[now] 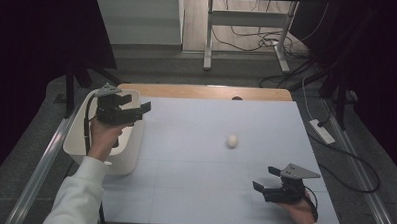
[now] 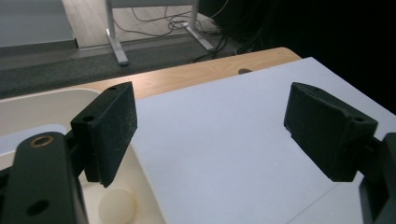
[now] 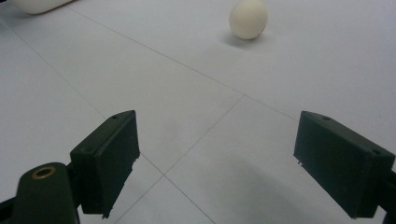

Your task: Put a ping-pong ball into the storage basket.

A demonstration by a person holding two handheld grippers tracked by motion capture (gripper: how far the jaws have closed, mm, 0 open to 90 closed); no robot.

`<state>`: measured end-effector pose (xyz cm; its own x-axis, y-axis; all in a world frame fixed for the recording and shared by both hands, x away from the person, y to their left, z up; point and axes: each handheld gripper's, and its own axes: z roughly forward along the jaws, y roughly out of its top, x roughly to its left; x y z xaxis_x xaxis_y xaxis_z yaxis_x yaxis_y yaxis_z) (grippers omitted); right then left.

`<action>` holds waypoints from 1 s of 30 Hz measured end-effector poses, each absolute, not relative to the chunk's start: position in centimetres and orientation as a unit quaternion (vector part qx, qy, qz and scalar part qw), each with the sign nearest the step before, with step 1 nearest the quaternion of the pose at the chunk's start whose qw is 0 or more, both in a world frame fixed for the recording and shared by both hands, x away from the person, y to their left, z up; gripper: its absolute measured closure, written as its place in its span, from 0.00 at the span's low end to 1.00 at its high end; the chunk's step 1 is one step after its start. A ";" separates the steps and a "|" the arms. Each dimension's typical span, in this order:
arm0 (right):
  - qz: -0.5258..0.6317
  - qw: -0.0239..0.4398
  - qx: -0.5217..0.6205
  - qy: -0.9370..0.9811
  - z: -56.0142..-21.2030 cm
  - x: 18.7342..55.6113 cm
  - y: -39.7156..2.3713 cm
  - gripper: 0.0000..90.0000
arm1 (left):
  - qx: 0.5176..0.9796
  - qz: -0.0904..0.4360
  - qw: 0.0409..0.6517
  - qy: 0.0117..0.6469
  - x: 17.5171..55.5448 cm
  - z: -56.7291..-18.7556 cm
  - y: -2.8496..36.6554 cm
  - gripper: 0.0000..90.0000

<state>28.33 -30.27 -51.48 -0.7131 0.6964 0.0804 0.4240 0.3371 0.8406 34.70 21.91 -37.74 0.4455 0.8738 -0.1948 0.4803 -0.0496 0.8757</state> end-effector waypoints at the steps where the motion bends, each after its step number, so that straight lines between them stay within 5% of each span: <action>1: 0.459 0.149 0.348 0.804 -51.5 28.3 -30.3 0.16 | 0.696 0.202 0.490 0.484 34.6 -37.6 21.8 0.20; 30: 0.459 0.149 0.352 0.802 -51.4 28.1 -30.4 0.16 | 0.724 0.163 0.515 0.429 33.1 -37.8 17.8 0.20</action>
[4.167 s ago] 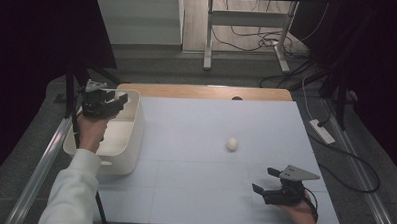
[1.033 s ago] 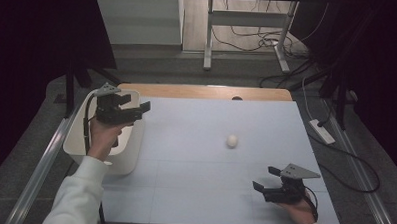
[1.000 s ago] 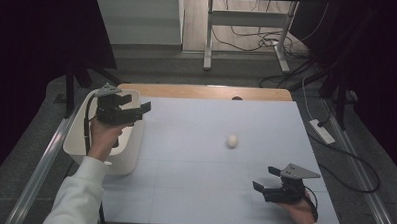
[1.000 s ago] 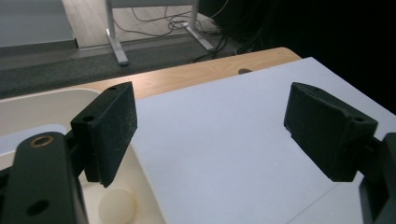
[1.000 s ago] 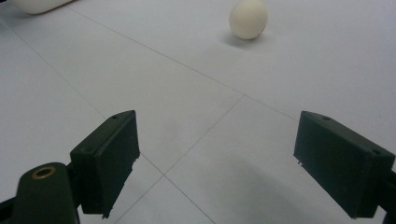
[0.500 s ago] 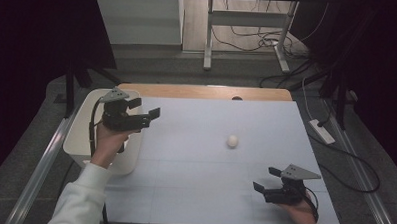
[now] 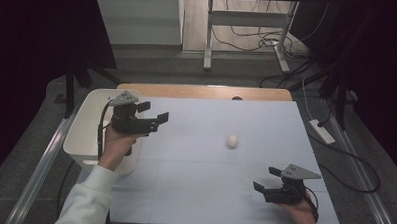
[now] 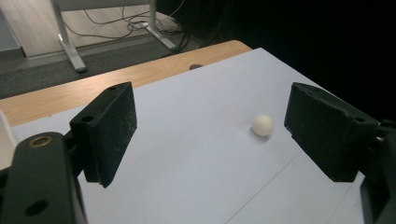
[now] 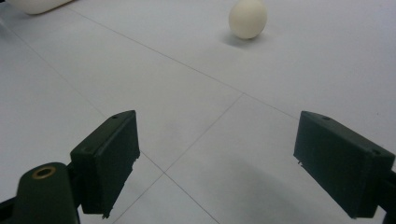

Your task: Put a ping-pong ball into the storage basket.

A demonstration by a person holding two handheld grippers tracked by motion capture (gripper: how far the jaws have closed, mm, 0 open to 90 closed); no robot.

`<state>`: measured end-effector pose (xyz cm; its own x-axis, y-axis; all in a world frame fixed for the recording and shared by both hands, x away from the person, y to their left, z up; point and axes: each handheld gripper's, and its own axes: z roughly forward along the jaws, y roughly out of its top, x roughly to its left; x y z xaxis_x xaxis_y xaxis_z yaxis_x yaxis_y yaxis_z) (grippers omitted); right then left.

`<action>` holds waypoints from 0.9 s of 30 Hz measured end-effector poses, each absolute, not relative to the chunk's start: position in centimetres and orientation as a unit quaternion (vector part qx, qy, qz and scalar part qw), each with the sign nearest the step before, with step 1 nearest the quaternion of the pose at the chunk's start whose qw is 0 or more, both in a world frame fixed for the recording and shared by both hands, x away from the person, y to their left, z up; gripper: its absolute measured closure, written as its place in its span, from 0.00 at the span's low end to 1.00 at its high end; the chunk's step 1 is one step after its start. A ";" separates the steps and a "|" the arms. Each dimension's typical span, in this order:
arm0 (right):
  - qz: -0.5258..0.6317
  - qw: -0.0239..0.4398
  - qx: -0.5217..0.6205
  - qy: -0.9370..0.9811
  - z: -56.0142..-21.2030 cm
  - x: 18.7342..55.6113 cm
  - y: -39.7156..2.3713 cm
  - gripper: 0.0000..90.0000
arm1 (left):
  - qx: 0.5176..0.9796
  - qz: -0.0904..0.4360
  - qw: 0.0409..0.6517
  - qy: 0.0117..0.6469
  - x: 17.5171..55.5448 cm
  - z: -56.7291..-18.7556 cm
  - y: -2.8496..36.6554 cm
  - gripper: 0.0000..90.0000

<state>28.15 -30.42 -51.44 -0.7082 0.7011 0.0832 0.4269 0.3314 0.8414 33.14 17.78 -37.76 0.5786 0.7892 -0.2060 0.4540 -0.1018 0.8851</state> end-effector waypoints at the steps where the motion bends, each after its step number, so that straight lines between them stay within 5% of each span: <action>1: 0.459 0.149 0.353 0.802 -51.5 28.2 -30.4 0.16 | 0.725 0.161 0.516 0.427 33.2 -37.9 17.6 0.20; 27: 0.456 0.149 0.349 0.805 -51.6 28.1 -30.7 0.16 | 0.762 0.129 0.503 0.386 33.1 -40.0 13.4 0.19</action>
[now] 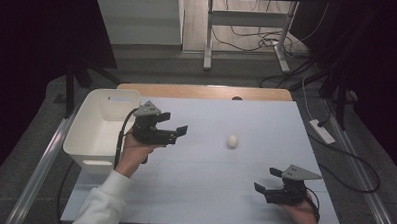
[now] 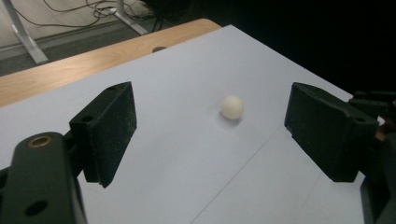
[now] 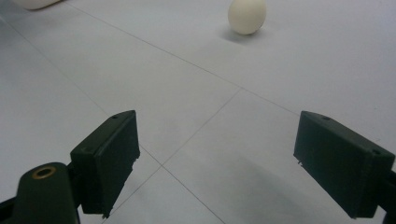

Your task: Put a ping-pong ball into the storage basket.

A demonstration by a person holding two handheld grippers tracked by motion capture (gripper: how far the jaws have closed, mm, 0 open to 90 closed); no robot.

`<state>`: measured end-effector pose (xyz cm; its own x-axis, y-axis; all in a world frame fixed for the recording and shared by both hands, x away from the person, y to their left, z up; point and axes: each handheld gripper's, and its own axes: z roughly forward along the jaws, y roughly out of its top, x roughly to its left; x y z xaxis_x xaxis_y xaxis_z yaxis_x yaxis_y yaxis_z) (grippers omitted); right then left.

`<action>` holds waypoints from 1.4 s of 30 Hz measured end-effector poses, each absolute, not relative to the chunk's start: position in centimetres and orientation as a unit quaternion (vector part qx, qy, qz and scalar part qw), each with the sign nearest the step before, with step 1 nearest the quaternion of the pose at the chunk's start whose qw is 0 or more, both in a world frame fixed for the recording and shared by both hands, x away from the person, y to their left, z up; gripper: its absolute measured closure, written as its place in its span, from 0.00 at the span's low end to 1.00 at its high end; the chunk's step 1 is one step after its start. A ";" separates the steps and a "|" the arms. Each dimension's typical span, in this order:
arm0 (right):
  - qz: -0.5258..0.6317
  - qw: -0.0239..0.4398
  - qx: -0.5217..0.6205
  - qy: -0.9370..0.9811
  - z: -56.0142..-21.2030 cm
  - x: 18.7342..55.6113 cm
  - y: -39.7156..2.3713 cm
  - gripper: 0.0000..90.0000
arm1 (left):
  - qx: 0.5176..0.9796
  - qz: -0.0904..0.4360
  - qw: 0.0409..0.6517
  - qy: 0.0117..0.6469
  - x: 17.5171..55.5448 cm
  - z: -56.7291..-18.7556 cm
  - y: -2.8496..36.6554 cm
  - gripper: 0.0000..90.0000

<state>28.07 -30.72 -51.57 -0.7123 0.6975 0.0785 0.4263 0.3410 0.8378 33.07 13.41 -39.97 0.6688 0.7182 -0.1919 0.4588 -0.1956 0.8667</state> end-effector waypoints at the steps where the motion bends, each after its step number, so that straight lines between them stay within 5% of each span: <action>1: 0.456 0.148 0.350 0.805 -51.6 28.1 -30.8 0.16 | 0.764 0.126 0.502 0.384 33.1 -40.1 13.2 0.19; 42: 0.455 0.150 0.351 0.805 -51.6 28.1 -30.7 0.16 | 0.802 0.072 0.486 0.339 33.6 -42.7 8.4 0.20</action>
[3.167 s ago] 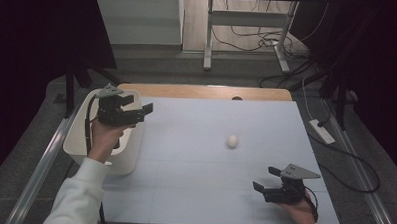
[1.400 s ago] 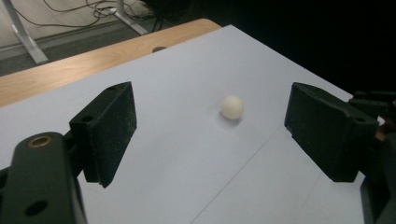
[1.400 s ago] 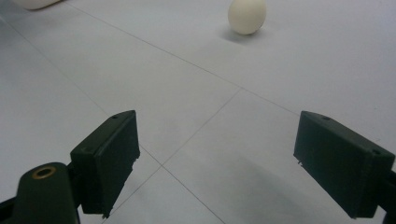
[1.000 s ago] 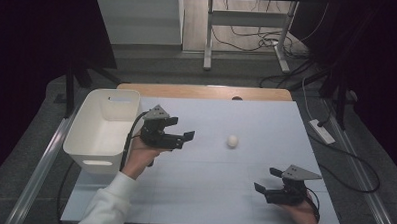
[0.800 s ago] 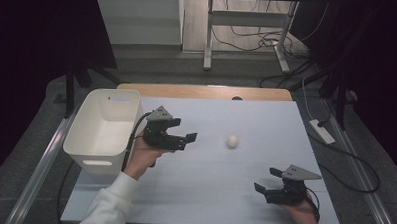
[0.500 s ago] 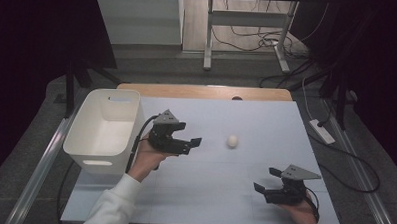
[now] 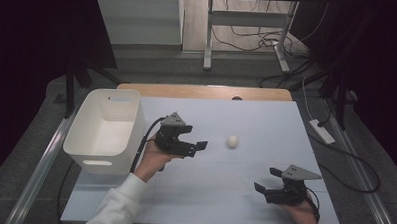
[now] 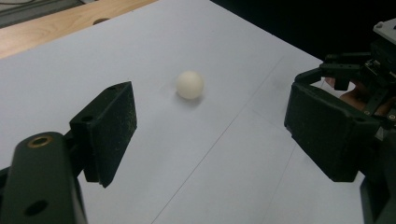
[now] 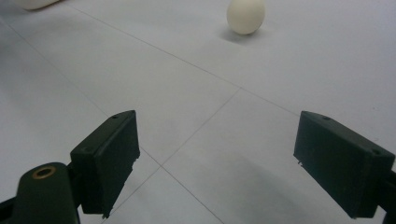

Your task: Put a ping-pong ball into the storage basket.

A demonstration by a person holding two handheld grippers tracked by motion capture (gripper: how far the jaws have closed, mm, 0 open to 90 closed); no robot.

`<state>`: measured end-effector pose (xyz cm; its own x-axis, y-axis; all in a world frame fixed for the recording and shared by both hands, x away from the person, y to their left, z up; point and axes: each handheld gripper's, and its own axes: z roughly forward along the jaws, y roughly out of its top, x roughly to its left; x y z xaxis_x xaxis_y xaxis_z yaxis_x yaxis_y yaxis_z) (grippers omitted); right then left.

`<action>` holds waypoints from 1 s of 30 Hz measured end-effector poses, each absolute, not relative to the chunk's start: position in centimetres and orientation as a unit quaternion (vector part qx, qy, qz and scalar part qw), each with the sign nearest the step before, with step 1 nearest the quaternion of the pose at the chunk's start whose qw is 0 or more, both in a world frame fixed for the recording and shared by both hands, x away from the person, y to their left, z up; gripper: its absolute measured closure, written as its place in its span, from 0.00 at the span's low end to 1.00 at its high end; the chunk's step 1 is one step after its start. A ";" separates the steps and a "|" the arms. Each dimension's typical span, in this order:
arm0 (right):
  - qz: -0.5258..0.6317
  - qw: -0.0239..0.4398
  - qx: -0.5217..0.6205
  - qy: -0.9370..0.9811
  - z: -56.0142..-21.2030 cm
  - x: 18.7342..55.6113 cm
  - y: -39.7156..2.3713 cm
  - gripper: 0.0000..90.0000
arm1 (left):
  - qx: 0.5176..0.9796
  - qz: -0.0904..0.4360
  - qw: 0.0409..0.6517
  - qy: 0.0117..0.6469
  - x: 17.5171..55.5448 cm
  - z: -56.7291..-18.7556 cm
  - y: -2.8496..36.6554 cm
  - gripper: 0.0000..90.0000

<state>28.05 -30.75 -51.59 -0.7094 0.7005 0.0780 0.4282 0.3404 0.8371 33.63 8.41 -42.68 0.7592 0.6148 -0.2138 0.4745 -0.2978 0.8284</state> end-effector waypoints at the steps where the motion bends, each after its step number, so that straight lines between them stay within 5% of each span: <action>1: 0.455 0.150 0.351 0.805 -51.6 28.1 -30.7 0.16 | 0.802 0.072 0.486 0.339 33.6 -42.7 8.4 0.20; 30: 0.458 0.152 0.349 0.803 -51.6 27.6 -31.2 0.16 | 0.814 0.062 0.481 0.319 34.2 -44.9 5.9 0.20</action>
